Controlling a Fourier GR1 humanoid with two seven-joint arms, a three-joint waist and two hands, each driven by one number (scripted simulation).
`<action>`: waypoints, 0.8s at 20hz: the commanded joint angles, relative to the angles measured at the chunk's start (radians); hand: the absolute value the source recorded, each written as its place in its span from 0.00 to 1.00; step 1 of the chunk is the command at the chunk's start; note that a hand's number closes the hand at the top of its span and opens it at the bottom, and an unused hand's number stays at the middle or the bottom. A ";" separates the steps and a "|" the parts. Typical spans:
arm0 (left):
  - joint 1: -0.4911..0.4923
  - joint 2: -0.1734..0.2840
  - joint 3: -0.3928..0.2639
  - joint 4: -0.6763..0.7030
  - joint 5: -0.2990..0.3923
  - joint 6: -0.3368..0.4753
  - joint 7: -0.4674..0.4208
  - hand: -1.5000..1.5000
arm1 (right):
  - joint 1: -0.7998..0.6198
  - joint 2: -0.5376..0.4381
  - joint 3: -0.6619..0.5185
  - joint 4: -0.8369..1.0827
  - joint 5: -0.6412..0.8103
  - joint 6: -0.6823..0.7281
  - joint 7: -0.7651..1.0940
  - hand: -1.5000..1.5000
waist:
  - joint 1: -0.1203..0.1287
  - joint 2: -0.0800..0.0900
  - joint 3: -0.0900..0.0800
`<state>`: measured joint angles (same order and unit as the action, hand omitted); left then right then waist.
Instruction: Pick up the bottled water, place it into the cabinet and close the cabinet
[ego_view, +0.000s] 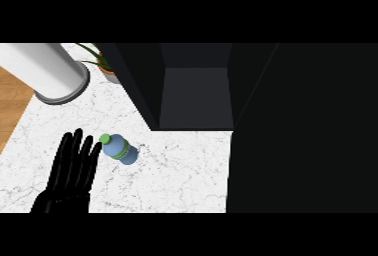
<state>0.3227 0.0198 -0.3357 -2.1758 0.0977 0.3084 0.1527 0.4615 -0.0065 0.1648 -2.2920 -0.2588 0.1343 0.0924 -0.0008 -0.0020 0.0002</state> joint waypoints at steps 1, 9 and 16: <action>0.090 0.028 0.063 0.070 0.100 -0.084 -0.152 0.00 | 0.093 -0.018 0.000 -0.043 -0.024 0.047 -0.042 0.00 | -0.002 -0.001 -0.001; 0.139 0.061 0.058 0.008 0.082 -0.092 -0.174 0.00 | 0.135 0.006 0.092 0.001 0.080 0.032 -0.117 0.00 | 0.000 -0.001 0.000; 0.011 -0.005 0.129 0.193 0.089 -0.048 -0.211 0.00 | 0.109 -0.012 0.025 0.085 0.038 0.080 -0.195 0.00 | -0.006 0.002 0.000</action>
<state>0.4162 0.0506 -0.2347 -2.1030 0.1892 0.2437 -0.0233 0.5642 -0.0152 0.2017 -2.2561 -0.2203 0.1916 -0.0466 -0.0023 -0.0018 -0.0002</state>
